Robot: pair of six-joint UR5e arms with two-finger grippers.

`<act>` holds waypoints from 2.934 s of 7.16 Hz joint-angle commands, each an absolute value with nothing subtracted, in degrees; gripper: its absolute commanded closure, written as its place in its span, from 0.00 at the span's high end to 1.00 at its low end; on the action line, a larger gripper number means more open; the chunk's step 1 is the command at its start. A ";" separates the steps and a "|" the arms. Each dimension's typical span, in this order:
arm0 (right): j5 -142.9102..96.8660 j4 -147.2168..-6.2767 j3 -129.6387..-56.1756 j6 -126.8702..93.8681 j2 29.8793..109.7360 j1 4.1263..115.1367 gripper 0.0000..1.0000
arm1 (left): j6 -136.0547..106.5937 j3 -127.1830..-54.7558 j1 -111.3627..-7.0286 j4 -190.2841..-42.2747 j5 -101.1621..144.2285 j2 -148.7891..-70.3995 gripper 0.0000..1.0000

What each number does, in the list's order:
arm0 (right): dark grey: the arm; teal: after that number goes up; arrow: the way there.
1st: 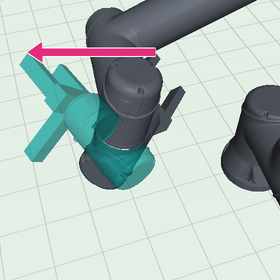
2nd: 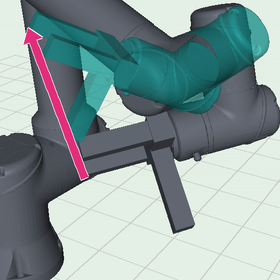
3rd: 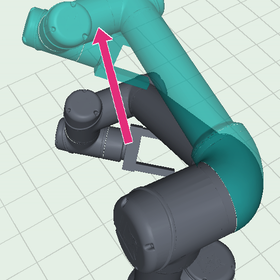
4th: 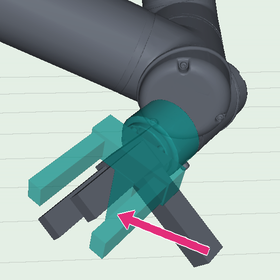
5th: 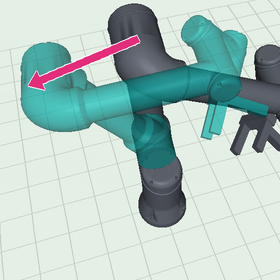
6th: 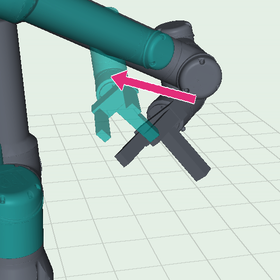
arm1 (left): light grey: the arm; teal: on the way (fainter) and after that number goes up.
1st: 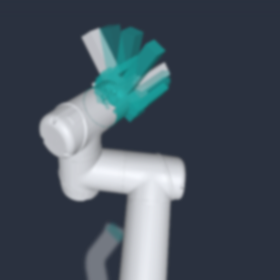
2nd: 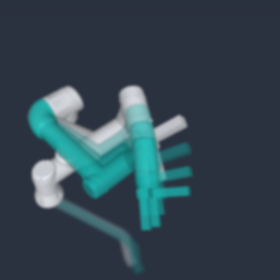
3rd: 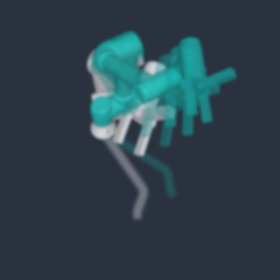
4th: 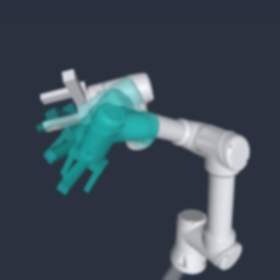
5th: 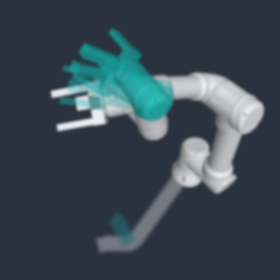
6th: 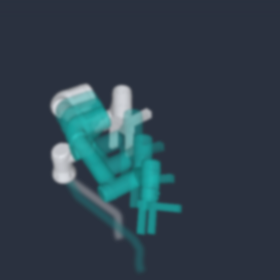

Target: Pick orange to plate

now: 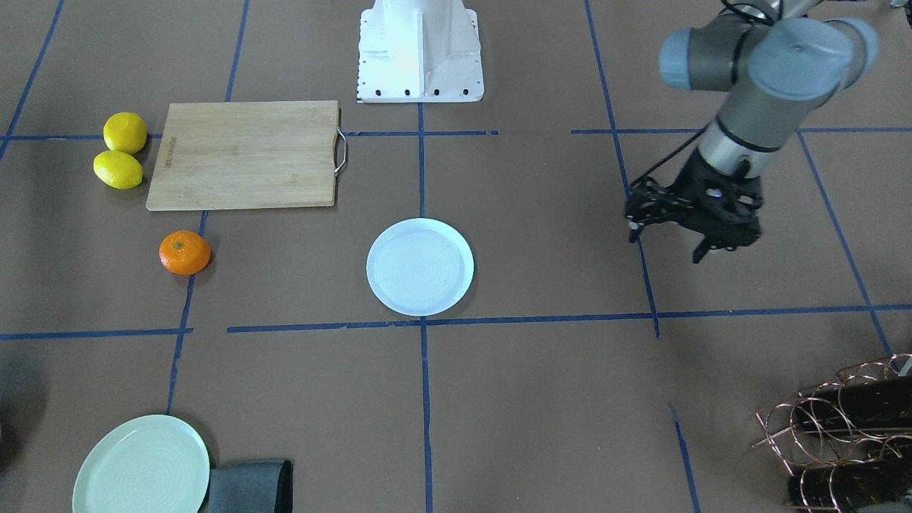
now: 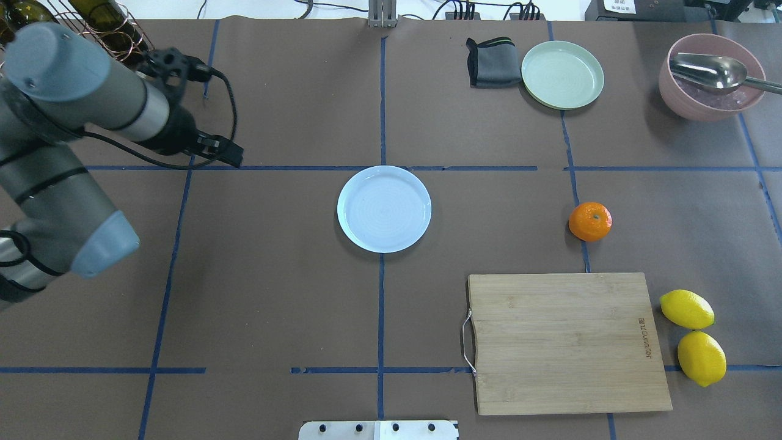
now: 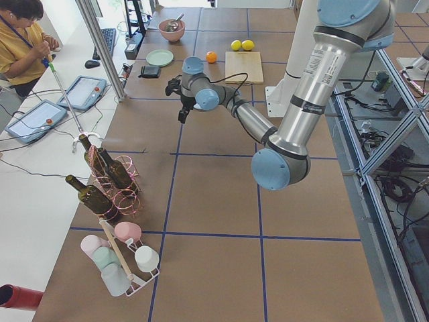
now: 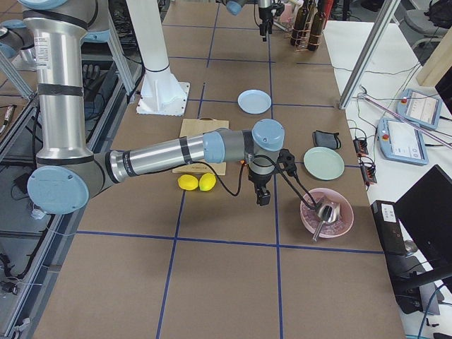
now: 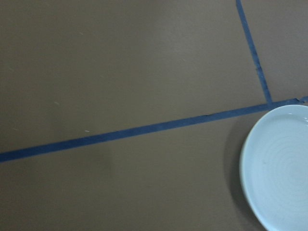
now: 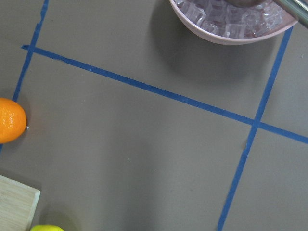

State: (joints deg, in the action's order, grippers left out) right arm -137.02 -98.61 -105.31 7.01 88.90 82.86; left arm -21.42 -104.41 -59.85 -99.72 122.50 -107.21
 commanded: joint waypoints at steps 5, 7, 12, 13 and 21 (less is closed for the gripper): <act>-133.95 -98.70 -105.73 -8.09 79.29 74.44 1.00 | 4.57 -101.52 -87.19 -88.54 130.26 -84.05 1.00; -132.11 -98.70 -105.99 -9.91 76.74 71.99 1.00 | 5.01 -101.60 -93.83 -87.63 132.26 -80.62 1.00; -128.85 -88.48 -100.94 -15.01 77.61 63.64 1.00 | 5.97 -100.90 -93.87 -87.71 139.39 -79.81 1.00; -128.59 -82.07 -98.72 -21.82 77.69 61.46 1.00 | 6.06 -100.64 -93.78 -87.71 139.48 -79.89 1.00; -114.00 -70.31 -99.05 -42.54 80.85 45.00 1.00 | 6.06 -101.34 -93.87 -87.71 139.48 -79.89 1.00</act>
State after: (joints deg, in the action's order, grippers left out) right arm -114.59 -70.33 -99.13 -42.77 80.10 45.54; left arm 6.06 -101.15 -93.86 -87.75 139.48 -79.90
